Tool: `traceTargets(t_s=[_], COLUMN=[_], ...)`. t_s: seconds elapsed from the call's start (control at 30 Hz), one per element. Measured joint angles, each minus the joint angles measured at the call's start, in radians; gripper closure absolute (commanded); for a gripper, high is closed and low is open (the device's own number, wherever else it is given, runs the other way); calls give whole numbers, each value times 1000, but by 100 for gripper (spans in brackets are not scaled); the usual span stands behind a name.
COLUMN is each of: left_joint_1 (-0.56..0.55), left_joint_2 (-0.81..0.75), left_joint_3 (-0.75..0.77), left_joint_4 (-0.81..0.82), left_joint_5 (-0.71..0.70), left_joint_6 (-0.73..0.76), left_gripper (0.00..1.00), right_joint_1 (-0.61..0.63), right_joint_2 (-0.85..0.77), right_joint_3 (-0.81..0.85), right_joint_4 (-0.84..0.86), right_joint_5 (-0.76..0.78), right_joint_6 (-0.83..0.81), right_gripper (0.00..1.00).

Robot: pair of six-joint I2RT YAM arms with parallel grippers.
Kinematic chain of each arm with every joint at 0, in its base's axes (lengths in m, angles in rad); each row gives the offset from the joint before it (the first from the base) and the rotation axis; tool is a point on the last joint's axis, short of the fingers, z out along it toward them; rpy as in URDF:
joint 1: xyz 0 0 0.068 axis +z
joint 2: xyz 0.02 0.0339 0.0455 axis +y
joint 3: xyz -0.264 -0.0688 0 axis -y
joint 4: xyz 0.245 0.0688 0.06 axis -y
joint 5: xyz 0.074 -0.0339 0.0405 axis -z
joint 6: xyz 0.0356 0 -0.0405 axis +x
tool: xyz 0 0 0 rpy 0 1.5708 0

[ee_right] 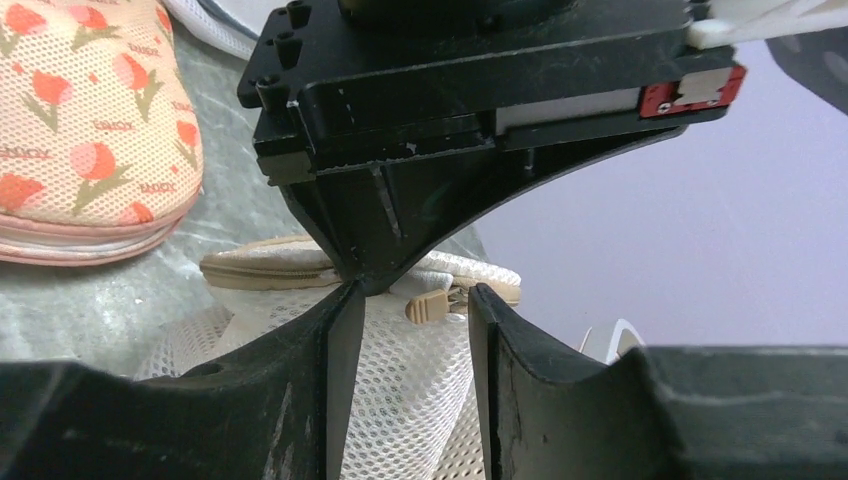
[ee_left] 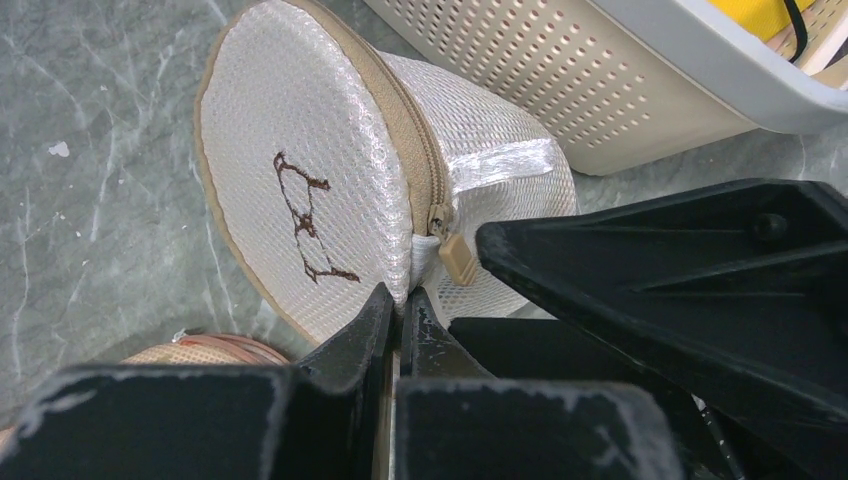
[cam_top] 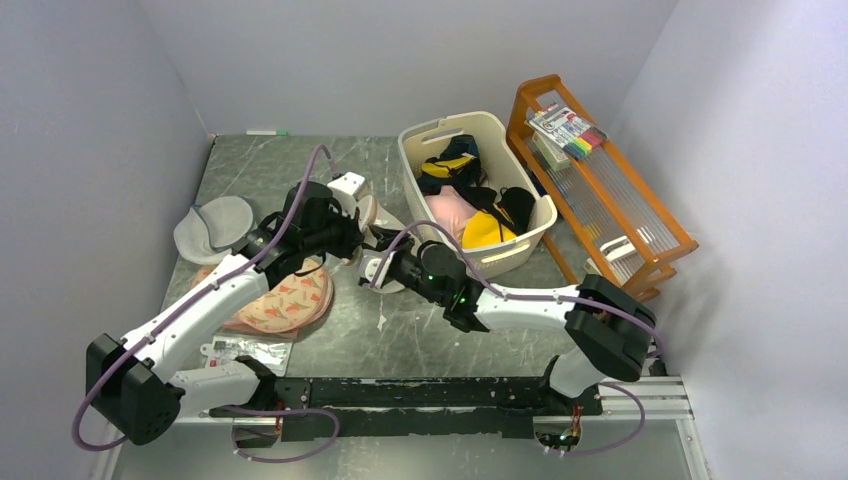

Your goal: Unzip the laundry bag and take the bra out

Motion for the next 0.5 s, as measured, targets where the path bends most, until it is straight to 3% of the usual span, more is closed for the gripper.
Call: traceTargets(t_s=[0.5], left_joint_1=[5], left_joint_2=[-15], left_joint_3=[-13], left_joint_4=[10], left_joint_5=[29], left_joint_6=[0], left_gripper=[93], right_joint_1=[2], right_joint_2=[58], right_joint_3=[15], right_joint_4=[77], right_joint_5=[97], right_joint_6=[-38], right_gripper=[73])
